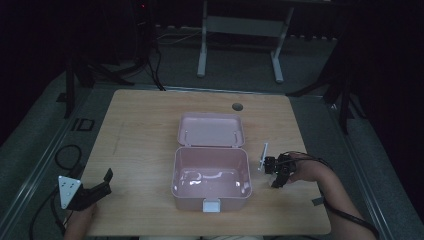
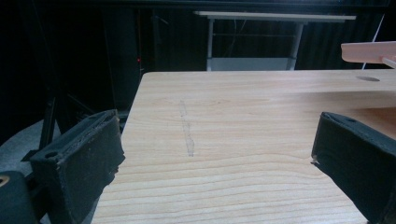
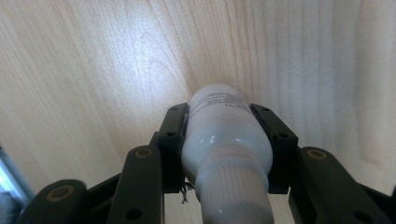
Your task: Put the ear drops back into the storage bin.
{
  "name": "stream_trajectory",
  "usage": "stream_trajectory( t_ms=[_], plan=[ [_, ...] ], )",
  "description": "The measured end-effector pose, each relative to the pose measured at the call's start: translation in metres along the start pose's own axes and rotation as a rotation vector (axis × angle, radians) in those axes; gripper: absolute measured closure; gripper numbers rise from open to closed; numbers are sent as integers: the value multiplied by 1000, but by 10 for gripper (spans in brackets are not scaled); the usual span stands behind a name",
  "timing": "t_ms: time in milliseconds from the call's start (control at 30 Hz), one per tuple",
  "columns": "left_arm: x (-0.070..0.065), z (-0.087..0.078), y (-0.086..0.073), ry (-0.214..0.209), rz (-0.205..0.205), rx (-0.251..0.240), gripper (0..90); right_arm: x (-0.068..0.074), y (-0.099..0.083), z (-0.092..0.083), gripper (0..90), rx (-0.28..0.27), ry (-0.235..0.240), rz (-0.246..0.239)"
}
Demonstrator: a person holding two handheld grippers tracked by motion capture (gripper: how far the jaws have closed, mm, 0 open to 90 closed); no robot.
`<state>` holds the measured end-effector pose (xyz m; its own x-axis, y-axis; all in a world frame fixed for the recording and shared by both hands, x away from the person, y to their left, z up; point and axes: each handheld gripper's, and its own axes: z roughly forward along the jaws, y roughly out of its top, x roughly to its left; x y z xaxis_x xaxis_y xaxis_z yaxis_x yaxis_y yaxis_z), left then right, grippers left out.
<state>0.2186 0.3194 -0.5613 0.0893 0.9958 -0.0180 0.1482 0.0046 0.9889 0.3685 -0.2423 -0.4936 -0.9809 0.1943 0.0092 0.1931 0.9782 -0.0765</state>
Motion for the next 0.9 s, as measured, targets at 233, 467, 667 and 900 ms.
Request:
stream_trajectory(
  t_ms=[233,467,667,900],
  plan=[
    [0,0,0,1,2,1,20,11,-2,-4,596,-10,24,-111],
    [0,0,0,2,3,2,20,29,0,-9,597,38,-21,-213],
    [0,0,0,1,3,3,20,33,1,-12,597,49,-17,-218],
    [0,0,0,2,3,0,20,33,0,-17,597,46,-18,-206]
  ],
)
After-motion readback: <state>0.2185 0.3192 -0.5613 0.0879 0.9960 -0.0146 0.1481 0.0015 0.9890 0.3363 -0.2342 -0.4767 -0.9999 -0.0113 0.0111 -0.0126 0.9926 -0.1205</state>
